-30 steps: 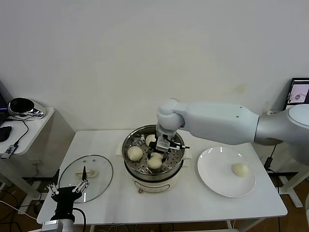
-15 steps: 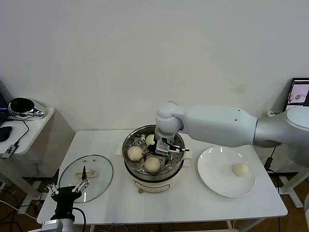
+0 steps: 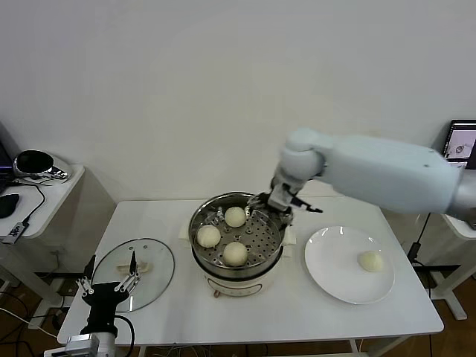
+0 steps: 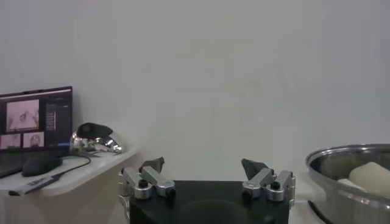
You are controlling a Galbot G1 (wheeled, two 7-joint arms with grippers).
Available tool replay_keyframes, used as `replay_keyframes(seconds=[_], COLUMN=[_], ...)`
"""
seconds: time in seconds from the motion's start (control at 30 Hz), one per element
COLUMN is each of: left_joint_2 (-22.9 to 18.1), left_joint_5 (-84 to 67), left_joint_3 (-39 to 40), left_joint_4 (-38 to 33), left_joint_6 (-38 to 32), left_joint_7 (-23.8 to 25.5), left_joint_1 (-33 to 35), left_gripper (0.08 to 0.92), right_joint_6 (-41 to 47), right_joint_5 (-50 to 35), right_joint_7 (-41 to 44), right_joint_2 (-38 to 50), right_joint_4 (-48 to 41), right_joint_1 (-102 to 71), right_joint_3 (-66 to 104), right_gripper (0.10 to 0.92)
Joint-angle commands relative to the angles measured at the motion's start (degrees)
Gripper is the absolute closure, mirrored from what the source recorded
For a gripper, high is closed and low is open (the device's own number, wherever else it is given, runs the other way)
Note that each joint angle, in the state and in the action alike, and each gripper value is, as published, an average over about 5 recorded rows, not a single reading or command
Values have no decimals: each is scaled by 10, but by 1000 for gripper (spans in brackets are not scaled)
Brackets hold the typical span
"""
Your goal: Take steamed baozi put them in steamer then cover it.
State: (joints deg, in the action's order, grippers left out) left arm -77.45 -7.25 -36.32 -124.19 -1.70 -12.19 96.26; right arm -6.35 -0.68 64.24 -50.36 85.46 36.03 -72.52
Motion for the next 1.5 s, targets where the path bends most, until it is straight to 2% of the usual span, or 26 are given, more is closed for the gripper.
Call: replay_keyframes(seconds=[0.03,0.3,0.63,0.93,1.5], left_joint_2=[5,10,8,7,6], left_joint_5=[-2,0,4,5,4], left_joint_3=[2,8,10,4,-2], left_joint_4=[2,8,11,6,4], left_joint_6=[2,4,4,3,3], left_joint_7=[1,2,2,2,2], left_joint_1=[-4,-9,-5,4,7], left_gripper=[177,177,177,177,177], right_joint_6=[164,148,130,128,120], right_joint_5=[-6,88,152,174,200], right_joint_7=[-3,-18,-18,-18,-34], right_joint_2=[203,270,252,216,134], right_joint_4=[6,-42,-119,-152,-229], right_joint_1=[-31,-217,-420,-483,-494], right_joint_3=[37,176,350,404,422], right_gripper=[203,203,203,203,203])
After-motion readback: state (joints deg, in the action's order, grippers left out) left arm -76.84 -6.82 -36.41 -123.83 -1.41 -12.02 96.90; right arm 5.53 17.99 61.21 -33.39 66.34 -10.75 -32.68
